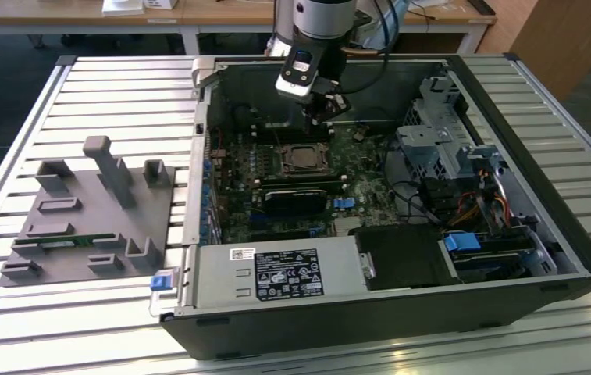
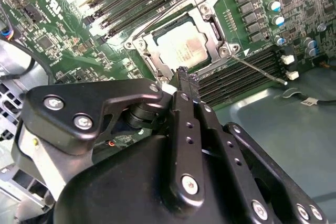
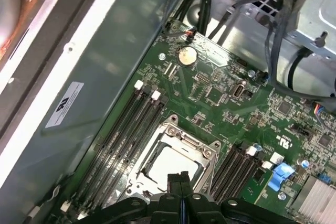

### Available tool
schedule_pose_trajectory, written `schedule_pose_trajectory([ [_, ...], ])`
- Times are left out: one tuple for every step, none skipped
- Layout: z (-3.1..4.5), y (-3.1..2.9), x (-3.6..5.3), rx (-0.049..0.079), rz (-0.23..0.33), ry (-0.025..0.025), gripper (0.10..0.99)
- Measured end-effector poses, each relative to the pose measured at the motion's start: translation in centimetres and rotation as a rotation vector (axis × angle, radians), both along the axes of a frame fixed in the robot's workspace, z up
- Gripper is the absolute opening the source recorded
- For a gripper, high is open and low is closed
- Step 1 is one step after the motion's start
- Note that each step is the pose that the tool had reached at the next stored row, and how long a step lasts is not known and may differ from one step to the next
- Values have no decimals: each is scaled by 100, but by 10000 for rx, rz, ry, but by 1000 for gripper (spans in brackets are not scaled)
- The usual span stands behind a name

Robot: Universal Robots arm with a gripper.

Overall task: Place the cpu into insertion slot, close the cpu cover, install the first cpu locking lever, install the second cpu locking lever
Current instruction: 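Install the first cpu locking lever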

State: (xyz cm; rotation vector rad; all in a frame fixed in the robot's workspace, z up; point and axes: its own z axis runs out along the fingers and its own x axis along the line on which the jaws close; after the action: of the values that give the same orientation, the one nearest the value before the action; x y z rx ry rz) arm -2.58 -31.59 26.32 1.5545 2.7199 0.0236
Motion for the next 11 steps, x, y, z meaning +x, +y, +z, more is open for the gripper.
schedule_pose_trajectory([
  [0, 0, 0, 0, 97, 0, 106],
  [0, 0, 0, 0, 203, -1, 106],
  [0, 0, 0, 0, 297, -1, 106],
  [0, 0, 0, 0, 387, 0, 106],
  [0, 0, 0, 0, 474, 0, 106],
  [0, 0, 0, 0, 560, 0, 106],
  [0, 0, 0, 0, 648, 0, 106],
  [0, 0, 0, 0, 735, 0, 106],
  [0, 0, 0, 0, 826, 0, 106],
  [0, 0, 0, 0, 911, 0, 106],
  [0, 0, 0, 0, 999, 0, 106],
])
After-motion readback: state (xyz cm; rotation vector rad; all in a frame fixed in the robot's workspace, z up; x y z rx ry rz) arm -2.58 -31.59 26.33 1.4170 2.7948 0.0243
